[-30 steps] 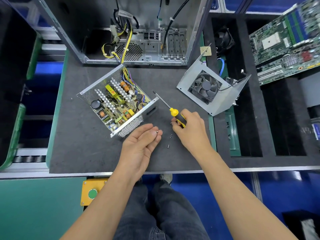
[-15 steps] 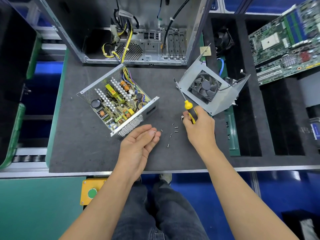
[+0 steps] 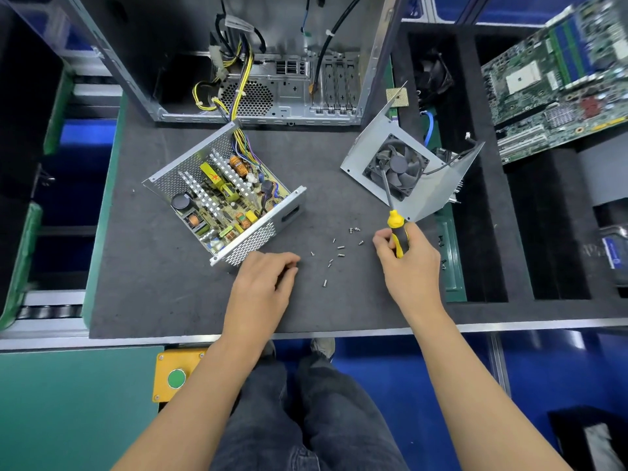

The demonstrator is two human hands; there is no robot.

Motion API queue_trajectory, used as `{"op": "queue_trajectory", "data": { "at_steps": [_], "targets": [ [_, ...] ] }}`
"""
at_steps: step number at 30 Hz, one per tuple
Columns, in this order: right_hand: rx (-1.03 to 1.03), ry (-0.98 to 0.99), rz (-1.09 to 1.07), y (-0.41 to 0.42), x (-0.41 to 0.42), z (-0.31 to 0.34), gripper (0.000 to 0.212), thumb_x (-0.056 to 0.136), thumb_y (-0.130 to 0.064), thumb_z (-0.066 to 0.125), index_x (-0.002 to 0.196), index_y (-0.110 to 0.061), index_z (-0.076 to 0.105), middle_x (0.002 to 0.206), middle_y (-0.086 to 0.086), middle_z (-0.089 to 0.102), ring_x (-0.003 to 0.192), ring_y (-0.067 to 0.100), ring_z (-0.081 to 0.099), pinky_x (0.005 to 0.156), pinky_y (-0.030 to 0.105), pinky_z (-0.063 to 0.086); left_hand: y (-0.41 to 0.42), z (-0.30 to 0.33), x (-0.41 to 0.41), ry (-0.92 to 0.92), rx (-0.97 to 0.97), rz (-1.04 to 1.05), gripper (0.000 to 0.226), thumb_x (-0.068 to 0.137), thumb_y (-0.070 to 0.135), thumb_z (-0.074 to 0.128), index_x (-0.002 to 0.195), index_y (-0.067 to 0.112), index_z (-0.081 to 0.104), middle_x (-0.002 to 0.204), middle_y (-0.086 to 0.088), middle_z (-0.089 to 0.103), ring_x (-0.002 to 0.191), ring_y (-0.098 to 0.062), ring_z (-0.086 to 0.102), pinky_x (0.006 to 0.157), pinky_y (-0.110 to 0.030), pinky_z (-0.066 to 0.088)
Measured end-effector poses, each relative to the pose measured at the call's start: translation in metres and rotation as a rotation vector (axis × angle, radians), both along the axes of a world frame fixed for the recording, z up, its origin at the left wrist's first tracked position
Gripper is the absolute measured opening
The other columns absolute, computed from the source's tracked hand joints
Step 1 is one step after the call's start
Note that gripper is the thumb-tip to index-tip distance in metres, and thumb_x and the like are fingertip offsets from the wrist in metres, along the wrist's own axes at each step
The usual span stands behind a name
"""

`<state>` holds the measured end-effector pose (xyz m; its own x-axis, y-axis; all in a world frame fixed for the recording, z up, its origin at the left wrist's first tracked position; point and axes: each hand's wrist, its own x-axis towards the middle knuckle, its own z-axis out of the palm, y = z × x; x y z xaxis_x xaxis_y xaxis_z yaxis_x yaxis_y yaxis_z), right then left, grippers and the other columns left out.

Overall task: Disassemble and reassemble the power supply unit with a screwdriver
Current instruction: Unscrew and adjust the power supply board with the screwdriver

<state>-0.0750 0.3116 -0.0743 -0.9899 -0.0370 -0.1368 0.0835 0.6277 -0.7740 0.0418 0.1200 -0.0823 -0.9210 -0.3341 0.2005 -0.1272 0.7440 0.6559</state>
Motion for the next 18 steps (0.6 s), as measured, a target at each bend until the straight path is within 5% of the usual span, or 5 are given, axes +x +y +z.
{"op": "queue_trajectory", "data": {
  "at_steps": [7,11,15,18],
  "targets": [
    [-0.047,-0.019,0.018,-0.0027,0.0,0.003,0.017,0.088,-0.027,0.07,0.078,-0.024,0.057,0.076,-0.024,0.062,0.067,0.006,0.052,0.057,0.009,0.038,-0.0002,-0.0042,0.002,0.002,0.041,0.059,0.018,0.086,0.004,0.075,0.103,0.011,0.073,0.087,0.005,0.066,0.083,-0.015,0.056,0.075,-0.02,0.044],
    [-0.021,-0.029,0.095,-0.0055,-0.0001,0.0044,0.024,0.086,-0.03,0.073,0.075,-0.029,0.052,0.082,-0.012,0.064,0.074,0.009,0.054,0.062,0.013,0.039,0.0012,-0.0007,0.0011,0.035,0.124,0.114,0.019,0.087,0.004,0.074,0.103,0.014,0.073,0.087,0.01,0.064,0.079,-0.009,0.054,0.071,-0.016,0.044],
    [0.104,-0.049,0.183,-0.0088,-0.0016,0.0037,0.038,0.089,-0.027,0.071,0.071,-0.032,0.038,0.094,0.004,0.064,0.086,0.023,0.056,0.072,0.034,0.046,0.0038,-0.0003,0.0016,0.023,0.145,0.12,0.018,0.087,0.003,0.074,0.103,0.013,0.073,0.086,0.007,0.065,0.076,-0.009,0.054,0.07,-0.015,0.044],
    [0.109,-0.028,0.134,-0.0082,-0.0034,0.0032,0.029,0.091,-0.027,0.068,0.074,-0.024,0.044,0.095,0.007,0.063,0.085,0.023,0.056,0.073,0.037,0.049,0.0062,0.0016,0.0,0.027,0.149,0.116,0.017,0.086,0.003,0.074,0.101,0.012,0.073,0.084,0.005,0.064,0.075,-0.011,0.054,0.068,-0.016,0.044]
  ]
}}
